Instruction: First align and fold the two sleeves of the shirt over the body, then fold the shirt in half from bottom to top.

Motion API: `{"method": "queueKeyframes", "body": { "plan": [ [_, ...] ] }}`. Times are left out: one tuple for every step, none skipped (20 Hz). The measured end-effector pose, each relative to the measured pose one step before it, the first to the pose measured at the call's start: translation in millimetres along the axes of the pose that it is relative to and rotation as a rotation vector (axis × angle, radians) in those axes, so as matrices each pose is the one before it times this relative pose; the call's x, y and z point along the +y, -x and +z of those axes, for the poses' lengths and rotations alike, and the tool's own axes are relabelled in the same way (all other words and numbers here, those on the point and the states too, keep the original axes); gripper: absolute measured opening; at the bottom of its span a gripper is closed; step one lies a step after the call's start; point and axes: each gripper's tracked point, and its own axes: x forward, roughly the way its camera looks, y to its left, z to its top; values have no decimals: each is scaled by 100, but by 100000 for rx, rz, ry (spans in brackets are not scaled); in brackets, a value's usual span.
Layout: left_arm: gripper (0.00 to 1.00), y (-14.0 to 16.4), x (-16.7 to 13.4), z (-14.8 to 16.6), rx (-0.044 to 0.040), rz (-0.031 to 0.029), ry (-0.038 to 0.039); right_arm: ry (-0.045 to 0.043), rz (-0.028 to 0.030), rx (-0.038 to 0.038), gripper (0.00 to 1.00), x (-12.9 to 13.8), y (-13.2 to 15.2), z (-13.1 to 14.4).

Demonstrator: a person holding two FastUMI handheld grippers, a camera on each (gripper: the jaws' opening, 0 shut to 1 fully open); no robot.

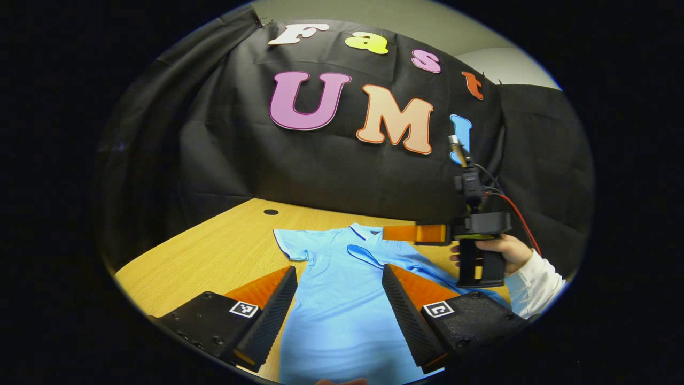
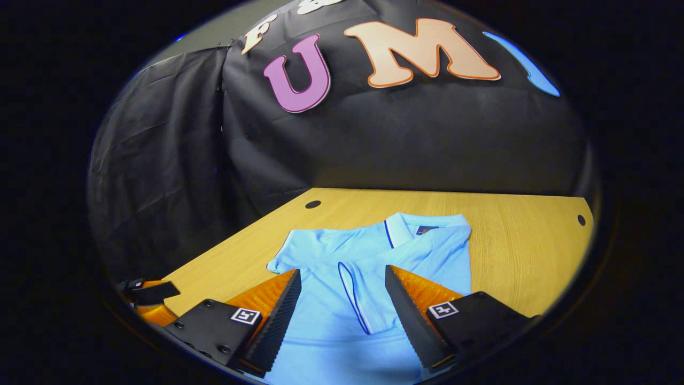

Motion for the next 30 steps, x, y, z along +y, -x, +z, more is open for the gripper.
{"method": "queueKeyframes", "body": {
  "plan": [
    [95, -343, 377, -33, 515, 369, 436, 1128, 311, -1081, 98, -140, 1327, -164],
    [95, -405, 308, -235, 1023, 258, 350, 1163, -170, -540, 98, -207, 1313, -393],
    [95, -575, 327, -154, 1911, -68, 82, 1016, -761, -972, 94, -318, 1325, -142],
    [95, -631, 440, -376, 2686, -454, 133, 684, -758, -1374, 98, -378, 1143, -178],
    [95, -747, 319, -80, 2772, -739, 270, 143, -955, -1452, 98, -403, 1147, 35],
    [95, -869, 520, 119, 2789, -163, 282, -210, -1284, -1286, 98, -637, 1002, -176],
    [95, -960, 556, 313, 2512, 238, 286, 30, -1290, -855, 98, -695, 849, -160],
    [95, -1031, 561, 342, 1633, 740, -49, -100, -1884, -369, 98, -801, 795, -432],
    [95, -1212, 725, 459, 1356, 1191, -1138, 111, -1583, -367, 98, -840, 669, -313],
    [96, -1184, 726, 399, 1214, 1855, -2127, 67, -1850, -490, 98, -891, 614, -369],
    [96, -1211, 563, 500, 1163, 1294, -2281, -67, -1654, -297, 98, -857, 399, -374],
    [95, -1212, 560, 319, 1489, 1340, -2298, -286, -1576, -6, 98, -733, 463, -463],
    [95, -1219, 541, 247, 1419, 1217, -2116, -211, -1719, -313, 98, -776, 350, -184],
    [95, -962, 461, 518, 211, 1539, -1894, -317, -1643, -805, 98, -760, 294, -190],
    [95, -1226, 557, 486, 515, 1677, -2001, -192, -1484, -268, 98, -514, 226, -155],
    [95, -1168, 293, 148, 459, 737, -1915, -338, -1101, -316, 98, -584, 188, -78],
    [95, -1227, 217, 106, 1473, 548, -1229, -755, -881, -543, 98, -516, 344, 73],
    [95, -948, 141, 72, 1751, -1, -438, -913, -638, -686, 98, -361, 232, 106],
    [95, -1200, 121, -28, 2583, -817, 108, -975, -309, -784, 98, -258, 343, 207],
    [95, -1076, -118, -248, 2234, -958, 1642, -669, -555, -1186, 98, -234, 288, 173],
    [95, -967, 34, -109, 2065, -624, 2474, -291, -396, -1279, 98, -227, 367, 336],
    [95, -754, 235, -162, 2019, -53, 2509, 390, -488, -1173, 98, -260, 481, 142],
    [95, -775, 283, -143, 1581, 296, 2171, 481, -1013, -1307, 98, -263, 339, 248],
    [95, -622, 603, -80, 700, 962, 797, 847, -947, -1403, 98, -297, 378, 339],
    [96, -595, 572, -64, 984, 1531, 312, 498, -636, -1210, 98, -205, 260, 304],
    [95, -623, 447, -137, 1263, 1139, -68, -219, -373, -627, 98, -105, 226, 34],
    [95, -425, 414, -248, 1560, 1320, 337, -1379, 26, 311, 98, -29, 320, -84],
    [95, -375, 252, -190, 1221, 465, -242, -2029, 701, -389, 98, 108, 233, 61],
    [95, -473, 285, -95, 258, 997, -74, -1792, 870, -443, 98, 23, 199, 187],
    [95, -401, 85, -395, 1302, 726, 64, -1374, 60, -180, 98, -297, 152, -9]
  ]
}}
